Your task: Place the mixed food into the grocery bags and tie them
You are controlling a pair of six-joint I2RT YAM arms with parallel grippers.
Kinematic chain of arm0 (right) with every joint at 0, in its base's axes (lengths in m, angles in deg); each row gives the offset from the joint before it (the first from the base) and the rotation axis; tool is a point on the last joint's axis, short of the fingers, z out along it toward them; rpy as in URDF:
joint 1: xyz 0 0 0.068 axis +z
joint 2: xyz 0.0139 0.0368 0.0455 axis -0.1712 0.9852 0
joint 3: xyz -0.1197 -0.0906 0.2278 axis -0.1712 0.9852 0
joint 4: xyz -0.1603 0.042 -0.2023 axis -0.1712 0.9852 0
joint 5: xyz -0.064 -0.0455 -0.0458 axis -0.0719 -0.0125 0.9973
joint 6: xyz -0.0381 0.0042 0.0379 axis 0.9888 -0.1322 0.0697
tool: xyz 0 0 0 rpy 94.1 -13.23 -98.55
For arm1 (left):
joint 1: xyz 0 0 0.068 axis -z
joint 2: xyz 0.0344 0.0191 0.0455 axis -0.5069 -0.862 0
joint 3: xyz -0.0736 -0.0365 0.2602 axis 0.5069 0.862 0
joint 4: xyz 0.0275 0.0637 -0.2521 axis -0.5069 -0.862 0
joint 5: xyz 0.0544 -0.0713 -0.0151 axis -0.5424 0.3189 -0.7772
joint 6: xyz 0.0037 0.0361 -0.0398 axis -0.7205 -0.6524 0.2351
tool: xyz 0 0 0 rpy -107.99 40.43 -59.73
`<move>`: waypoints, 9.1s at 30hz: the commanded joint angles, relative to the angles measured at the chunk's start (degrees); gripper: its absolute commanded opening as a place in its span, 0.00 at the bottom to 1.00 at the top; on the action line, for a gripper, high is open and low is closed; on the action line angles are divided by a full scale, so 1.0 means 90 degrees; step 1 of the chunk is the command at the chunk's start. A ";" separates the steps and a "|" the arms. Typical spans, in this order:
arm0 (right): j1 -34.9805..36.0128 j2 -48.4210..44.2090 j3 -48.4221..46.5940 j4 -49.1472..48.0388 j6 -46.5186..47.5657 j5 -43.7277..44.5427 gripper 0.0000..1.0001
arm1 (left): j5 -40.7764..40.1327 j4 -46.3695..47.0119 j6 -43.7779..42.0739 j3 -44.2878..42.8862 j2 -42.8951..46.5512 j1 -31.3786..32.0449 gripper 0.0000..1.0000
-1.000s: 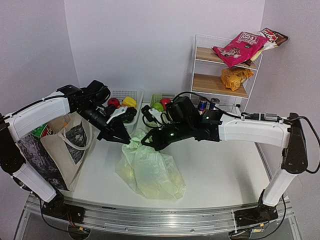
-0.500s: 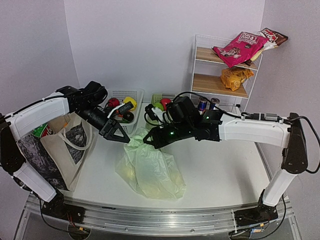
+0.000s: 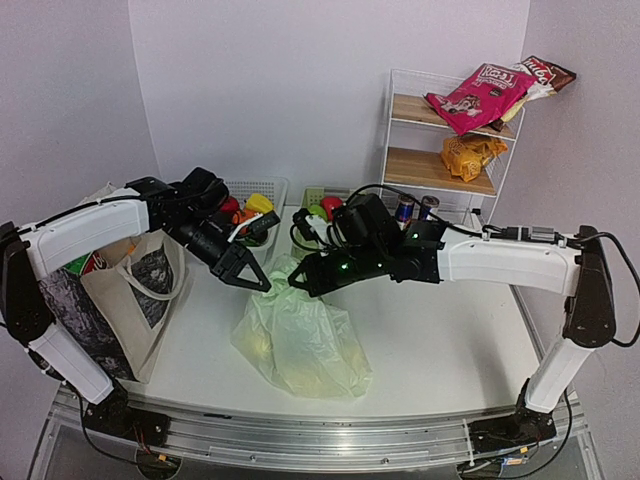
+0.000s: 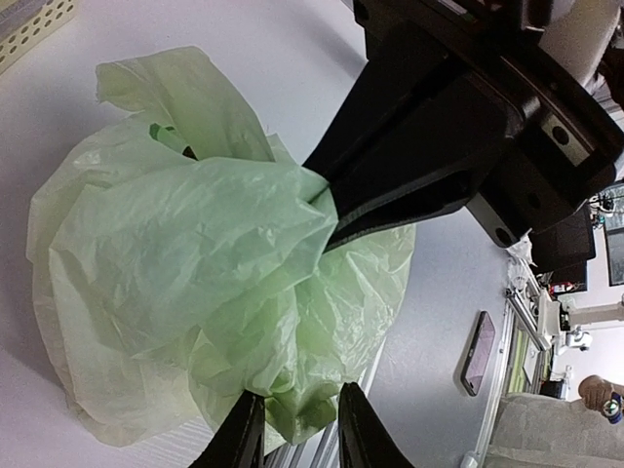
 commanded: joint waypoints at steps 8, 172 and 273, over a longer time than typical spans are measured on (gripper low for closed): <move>-0.0012 -0.0349 0.0040 -0.0075 -0.0019 0.0077 0.00 | -0.0326 0.0246 -0.0012 -0.0230 -0.0348 0.0195 0.28; -0.1463 0.0790 0.0407 -0.1856 -0.3339 -0.3362 0.35 | -0.0574 -0.3344 -0.4125 -0.0823 0.0257 -0.2175 0.48; -0.0996 0.0659 0.1086 -0.2963 -0.4391 -0.2951 0.54 | -0.2588 -0.0644 -0.4383 0.0476 0.1074 -0.1698 0.00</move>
